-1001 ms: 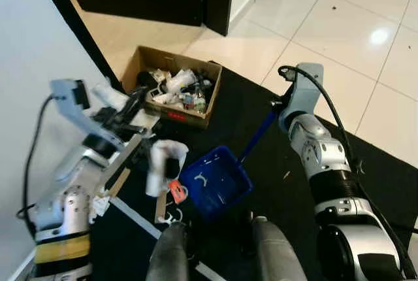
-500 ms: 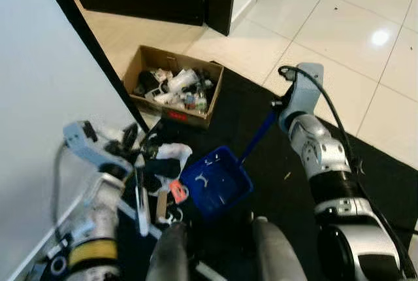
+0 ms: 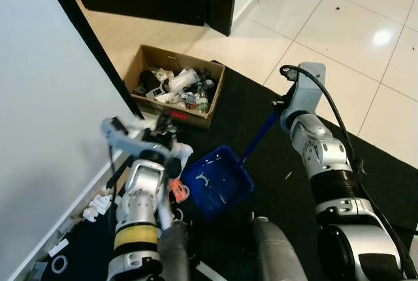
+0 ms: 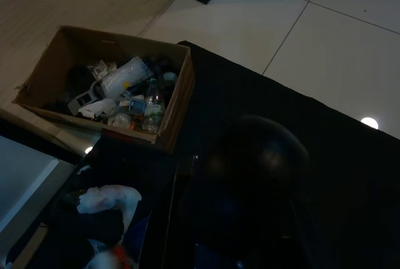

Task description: Sweep floor

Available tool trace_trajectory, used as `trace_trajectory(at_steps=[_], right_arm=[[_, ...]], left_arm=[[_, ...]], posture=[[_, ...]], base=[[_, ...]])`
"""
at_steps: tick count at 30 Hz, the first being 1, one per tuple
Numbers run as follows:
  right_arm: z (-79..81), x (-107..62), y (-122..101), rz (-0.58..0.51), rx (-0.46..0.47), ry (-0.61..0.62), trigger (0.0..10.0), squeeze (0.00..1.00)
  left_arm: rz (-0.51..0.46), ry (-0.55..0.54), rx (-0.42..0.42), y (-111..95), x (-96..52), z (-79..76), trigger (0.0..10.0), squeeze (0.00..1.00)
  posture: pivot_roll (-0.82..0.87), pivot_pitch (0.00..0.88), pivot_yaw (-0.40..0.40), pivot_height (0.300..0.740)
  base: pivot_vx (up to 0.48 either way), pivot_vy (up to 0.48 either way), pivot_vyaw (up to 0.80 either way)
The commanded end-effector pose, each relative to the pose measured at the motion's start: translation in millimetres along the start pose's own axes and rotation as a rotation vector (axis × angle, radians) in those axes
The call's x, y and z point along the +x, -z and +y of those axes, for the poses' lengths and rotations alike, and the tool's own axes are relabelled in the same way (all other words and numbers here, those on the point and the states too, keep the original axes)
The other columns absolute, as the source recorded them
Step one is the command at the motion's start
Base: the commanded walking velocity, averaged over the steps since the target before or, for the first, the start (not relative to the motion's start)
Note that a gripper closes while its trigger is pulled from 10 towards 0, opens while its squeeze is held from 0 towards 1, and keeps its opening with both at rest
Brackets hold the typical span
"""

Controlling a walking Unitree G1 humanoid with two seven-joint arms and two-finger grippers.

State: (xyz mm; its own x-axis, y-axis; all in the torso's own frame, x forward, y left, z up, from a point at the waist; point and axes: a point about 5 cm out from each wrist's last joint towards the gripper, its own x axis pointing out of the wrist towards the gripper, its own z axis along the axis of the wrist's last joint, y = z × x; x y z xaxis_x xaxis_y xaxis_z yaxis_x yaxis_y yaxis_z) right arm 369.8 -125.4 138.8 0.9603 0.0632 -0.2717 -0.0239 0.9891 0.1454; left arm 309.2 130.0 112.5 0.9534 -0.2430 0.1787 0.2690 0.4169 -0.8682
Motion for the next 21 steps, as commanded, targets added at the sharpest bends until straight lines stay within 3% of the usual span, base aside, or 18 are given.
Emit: trace_trajectory(at_steps=[1, 2, 5, 10, 14, 15, 17, 21], right_arm=[[-2.6, -2.0, 35.3, 0.148, 0.042, -0.002, 10.0, 0.00], [-2.6, -2.0, 35.3, 0.148, 0.042, -0.002, 10.0, 0.00], [-4.1, -1.9, 36.3, 0.150, 0.039, 0.000, 10.0, 0.00], [-3.6, -1.5, 35.9, 0.148, 0.039, 0.001, 10.0, 0.00], [-3.4, -1.2, 35.8, 0.146, 0.043, 0.001, 10.0, 0.00], [-3.3, -1.3, 36.8, 0.147, 0.044, 0.001, 10.0, 0.00], [-3.2, -1.4, 37.8, 0.149, 0.046, 0.000, 10.0, 0.00], [-2.7, -1.4, 39.4, 0.152, 0.047, -0.003, 10.0, 0.00]], left_arm=[[-0.013, 0.019, -0.258, 47.9, -3.2, -15.5, 10.0, 0.00], [-0.013, 0.019, -0.258, 47.9, -3.2, -15.5, 10.0, 0.00], [-0.038, 0.084, -0.302, 42.8, 7.8, -34.3, 10.0, 0.00], [-0.052, 0.170, -0.294, 30.8, 13.0, -56.6, 10.0, 0.00], [-0.018, 0.307, 0.010, -1.7, 7.7, -70.0, 10.0, 0.00], [-0.012, 0.310, 0.196, -24.0, 1.3, -64.1, 10.0, 0.00], [-0.004, 0.294, 0.388, -47.3, -6.7, -55.3, 10.0, 0.00], [0.003, 0.216, 0.597, -79.4, -21.0, -39.3, 10.0, 0.00]], posture=[[-0.08, 0.303, -0.023, 0.740], [-0.08, 0.303, -0.023, 0.740], [-0.08, 0.297, -0.025, 0.740], [-0.07, 0.292, -0.020, 0.740], [-0.05, 0.290, -0.011, 0.740], [-0.04, 0.289, -0.009, 0.740], [-0.04, 0.289, -0.009, 0.740], [-0.04, 0.289, -0.009, 0.740]], base=[[0.000, 0.000, 0.00], [0.000, 0.000, 0.00], [0.000, 0.000, 0.00], [0.000, 0.000, 0.00], [0.000, 0.000, 0.00], [0.000, 0.000, 0.00], [0.000, 0.000, 0.00], [0.000, 0.000, 0.00]])
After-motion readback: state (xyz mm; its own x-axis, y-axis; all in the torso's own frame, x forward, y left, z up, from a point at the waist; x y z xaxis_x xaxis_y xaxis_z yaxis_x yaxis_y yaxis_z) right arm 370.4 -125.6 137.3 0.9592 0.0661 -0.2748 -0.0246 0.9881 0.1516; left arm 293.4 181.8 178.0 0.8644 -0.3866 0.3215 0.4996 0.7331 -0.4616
